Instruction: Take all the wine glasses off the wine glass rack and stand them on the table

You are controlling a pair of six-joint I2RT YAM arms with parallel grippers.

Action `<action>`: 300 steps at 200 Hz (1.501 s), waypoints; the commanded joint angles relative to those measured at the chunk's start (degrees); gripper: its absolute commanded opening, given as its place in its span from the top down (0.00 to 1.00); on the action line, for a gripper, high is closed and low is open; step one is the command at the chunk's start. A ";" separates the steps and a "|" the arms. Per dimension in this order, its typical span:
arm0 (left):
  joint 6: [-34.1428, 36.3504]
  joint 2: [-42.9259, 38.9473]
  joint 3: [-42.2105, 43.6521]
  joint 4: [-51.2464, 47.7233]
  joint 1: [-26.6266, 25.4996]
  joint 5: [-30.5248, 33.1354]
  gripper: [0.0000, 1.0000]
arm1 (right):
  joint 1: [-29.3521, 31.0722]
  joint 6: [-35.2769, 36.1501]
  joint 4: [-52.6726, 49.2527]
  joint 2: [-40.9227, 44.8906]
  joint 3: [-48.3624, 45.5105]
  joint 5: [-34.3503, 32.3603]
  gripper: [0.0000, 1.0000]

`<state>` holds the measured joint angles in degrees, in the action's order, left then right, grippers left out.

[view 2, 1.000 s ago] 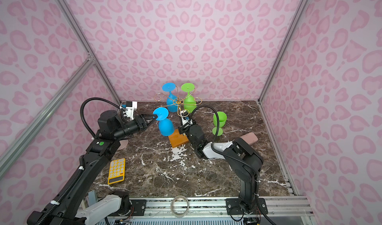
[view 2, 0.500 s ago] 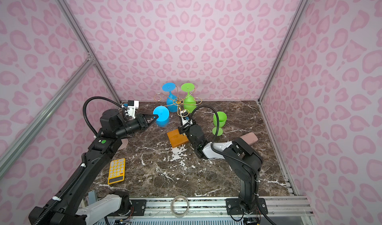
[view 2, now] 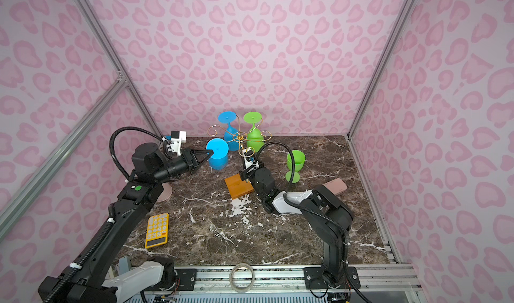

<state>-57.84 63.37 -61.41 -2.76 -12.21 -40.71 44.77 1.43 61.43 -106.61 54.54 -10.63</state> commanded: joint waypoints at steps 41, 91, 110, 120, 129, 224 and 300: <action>-2.93 1.14 -0.56 1.89 0.33 0.54 0.96 | 0.22 -0.90 -2.50 -0.63 -0.03 0.91 1.00; -3.50 0.53 -0.62 1.79 1.11 1.07 0.96 | 0.14 -0.90 -2.50 -0.52 -0.31 0.71 1.00; -3.33 0.02 -0.51 0.52 1.39 1.42 0.96 | 0.05 -0.90 -2.62 -0.42 -0.35 0.59 1.00; -3.48 -0.39 -0.22 0.16 1.61 1.42 0.96 | 0.05 -0.90 -2.57 -0.36 -0.32 0.53 1.00; -3.81 -0.66 0.05 0.28 1.75 1.18 0.96 | 0.01 -0.86 -2.63 -0.36 -0.33 0.53 1.00; -5.44 -0.62 1.11 2.76 2.57 1.98 0.96 | -0.07 -1.08 -2.84 -0.09 -0.49 0.72 1.00; -6.74 0.91 0.58 6.25 2.63 2.04 0.96 | -0.03 -1.16 -2.88 -0.27 -0.45 0.79 1.00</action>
<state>-63.42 63.86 -60.49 -1.19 -9.58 -38.74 44.73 1.21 61.17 -106.48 54.52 -10.66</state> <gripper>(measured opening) 0.061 0.110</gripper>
